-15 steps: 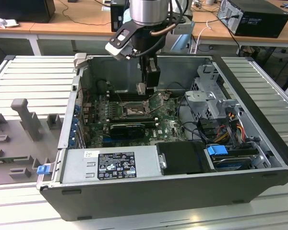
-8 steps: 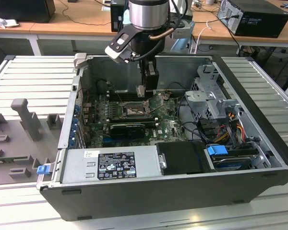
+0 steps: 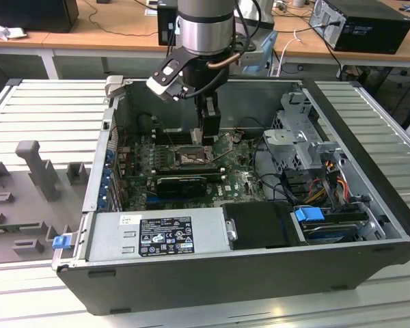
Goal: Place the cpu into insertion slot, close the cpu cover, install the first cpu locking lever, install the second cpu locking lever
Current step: 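Place the cpu into insertion slot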
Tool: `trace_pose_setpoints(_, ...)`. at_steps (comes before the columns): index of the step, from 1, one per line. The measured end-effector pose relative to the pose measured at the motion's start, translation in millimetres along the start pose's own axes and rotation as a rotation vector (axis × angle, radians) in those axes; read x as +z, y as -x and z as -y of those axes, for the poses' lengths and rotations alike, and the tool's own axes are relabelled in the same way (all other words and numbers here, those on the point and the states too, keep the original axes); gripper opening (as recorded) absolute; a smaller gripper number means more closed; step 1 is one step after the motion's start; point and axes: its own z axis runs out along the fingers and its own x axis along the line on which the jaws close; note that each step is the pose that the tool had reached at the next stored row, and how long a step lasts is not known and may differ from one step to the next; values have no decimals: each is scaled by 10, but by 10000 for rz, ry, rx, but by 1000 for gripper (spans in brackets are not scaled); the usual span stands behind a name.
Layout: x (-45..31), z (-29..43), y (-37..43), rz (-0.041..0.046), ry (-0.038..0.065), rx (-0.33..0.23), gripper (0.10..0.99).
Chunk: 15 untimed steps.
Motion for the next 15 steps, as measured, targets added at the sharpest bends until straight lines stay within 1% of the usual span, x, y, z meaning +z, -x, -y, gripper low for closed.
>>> trace_pose_setpoints(5, 97, 8, -47, 11, 0, 168, 529)
trace_pose_setpoints(8, 148, 49, -71, 13, 0, 192, 529)
trace_pose_setpoints(9, 177, 74, -83, 14, -1, 193, 529)
trace_pose_setpoints(10, 190, 90, -89, 14, 0, 193, 529)
trace_pose_setpoints(13, 241, 117, -127, 13, 0, 192, 529)
trace_pose_setpoints(15, 283, 127, -170, 14, 0, 193, 529)
